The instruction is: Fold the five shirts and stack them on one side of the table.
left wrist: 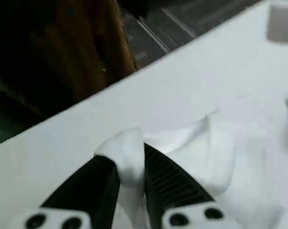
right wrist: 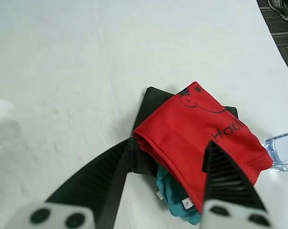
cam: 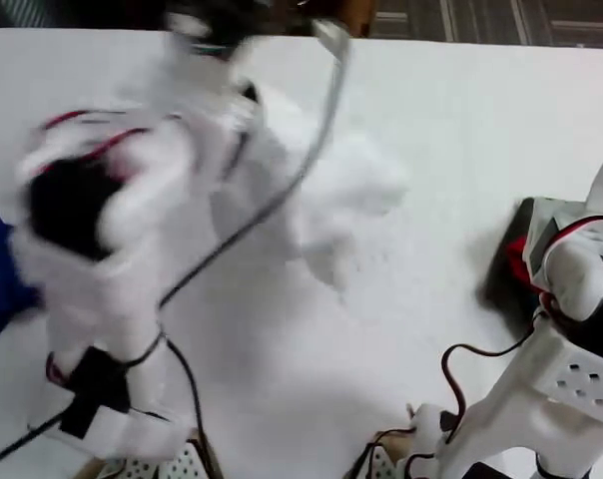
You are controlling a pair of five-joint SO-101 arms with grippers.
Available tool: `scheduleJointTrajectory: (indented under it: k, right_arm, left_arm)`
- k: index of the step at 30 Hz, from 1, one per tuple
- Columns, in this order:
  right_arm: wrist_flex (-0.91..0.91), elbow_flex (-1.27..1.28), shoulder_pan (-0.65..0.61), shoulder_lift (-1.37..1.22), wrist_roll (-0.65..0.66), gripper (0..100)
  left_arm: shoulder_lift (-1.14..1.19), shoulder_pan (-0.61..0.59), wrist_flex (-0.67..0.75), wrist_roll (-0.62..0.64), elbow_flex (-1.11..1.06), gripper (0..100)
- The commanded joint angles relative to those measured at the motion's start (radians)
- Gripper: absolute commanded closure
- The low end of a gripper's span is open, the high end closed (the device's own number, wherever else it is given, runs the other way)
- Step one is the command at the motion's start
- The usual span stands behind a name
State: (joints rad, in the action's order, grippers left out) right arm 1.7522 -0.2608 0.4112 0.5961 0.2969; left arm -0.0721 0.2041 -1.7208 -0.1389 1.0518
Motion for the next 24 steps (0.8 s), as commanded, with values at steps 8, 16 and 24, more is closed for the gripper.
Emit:
scheduleJointTrajectory:
  k: [8,16,24]
  right_arm:
    - [0.013,-0.025,0.001,0.007,0.002,76.9]
    - [0.015,-0.023,-0.001,0.007,0.006,76.9]
    - [0.013,0.112,-0.001,0.016,0.006,76.9]
  left_arm:
    - [0.178,-0.399,0.078,0.181,-0.171,97]
    - [0.569,-0.499,0.120,0.130,-0.364,79]
    - [0.678,-0.629,-0.046,0.160,-0.096,72]
